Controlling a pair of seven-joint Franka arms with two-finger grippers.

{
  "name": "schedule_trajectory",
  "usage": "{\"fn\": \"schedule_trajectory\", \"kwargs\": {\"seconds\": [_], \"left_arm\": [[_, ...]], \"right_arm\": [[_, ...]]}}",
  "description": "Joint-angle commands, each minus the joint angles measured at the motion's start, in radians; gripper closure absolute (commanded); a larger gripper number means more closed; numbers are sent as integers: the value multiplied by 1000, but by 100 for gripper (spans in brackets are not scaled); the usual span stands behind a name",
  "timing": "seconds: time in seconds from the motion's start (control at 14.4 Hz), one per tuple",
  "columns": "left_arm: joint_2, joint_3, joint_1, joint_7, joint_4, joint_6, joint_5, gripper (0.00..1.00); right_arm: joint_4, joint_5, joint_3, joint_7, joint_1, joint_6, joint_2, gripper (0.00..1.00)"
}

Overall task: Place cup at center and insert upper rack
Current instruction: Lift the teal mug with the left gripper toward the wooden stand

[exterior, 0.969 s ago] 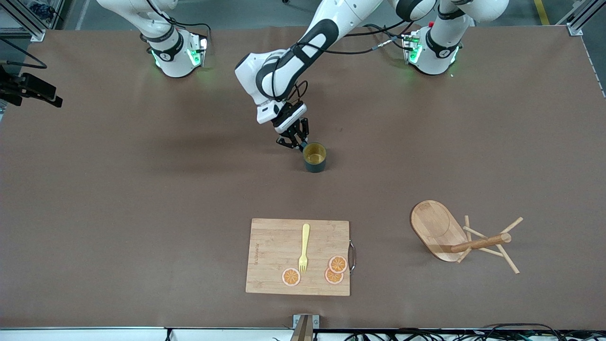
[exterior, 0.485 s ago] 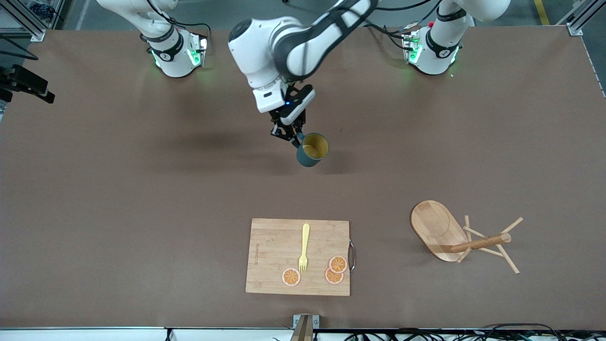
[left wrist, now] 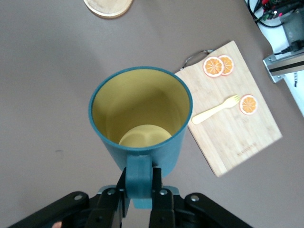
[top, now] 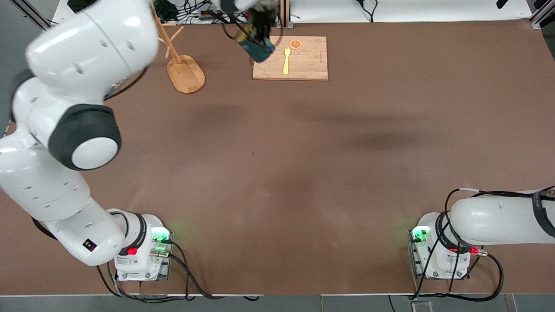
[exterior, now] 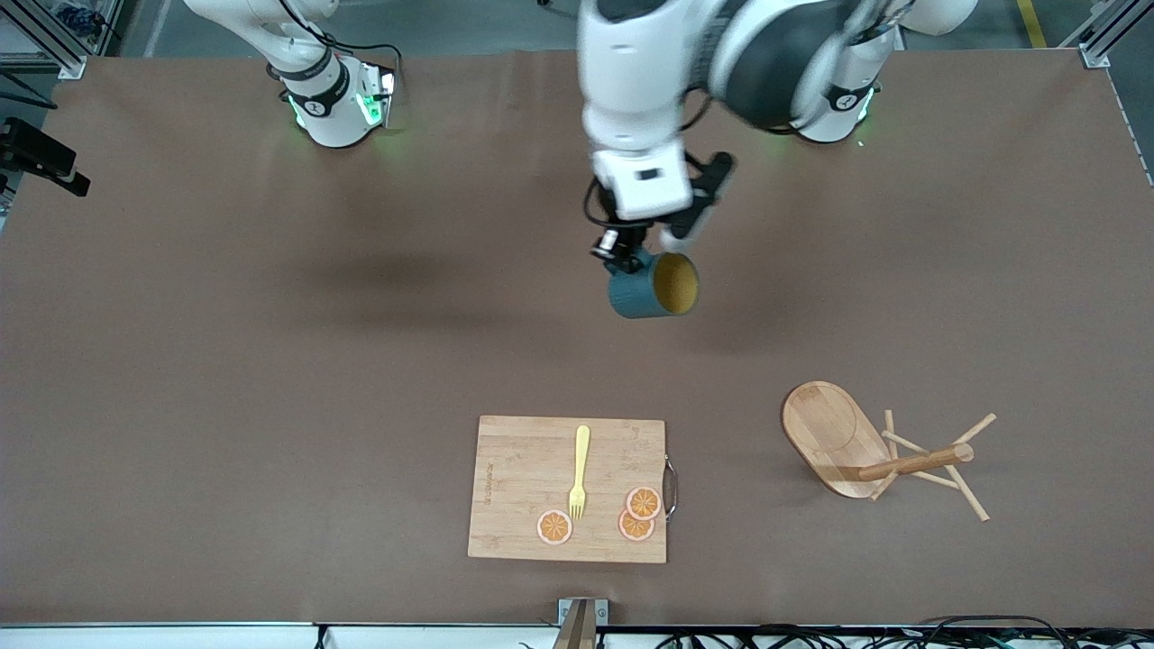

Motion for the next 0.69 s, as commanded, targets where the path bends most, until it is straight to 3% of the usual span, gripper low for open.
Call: {"fn": "schedule_trajectory", "kwargs": {"seconds": [0.0,0.28,0.42,0.62], "left_arm": [[-68,-13,171,194,-38,1,-195,100],[-50,-11,352,326,-42,1,-419,100],[5,-10,433,351,-44,1,-530,100],[76,-8,559,507,-42,7,-783,100]], "right_arm": [[22,10,-1,15,11,-13,11,0],[16,7,-3,16,31,-40,11,0],[16,7,-3,14,28,-41,9,0],[16,7,-4,11,30,-41,9,0]]}}
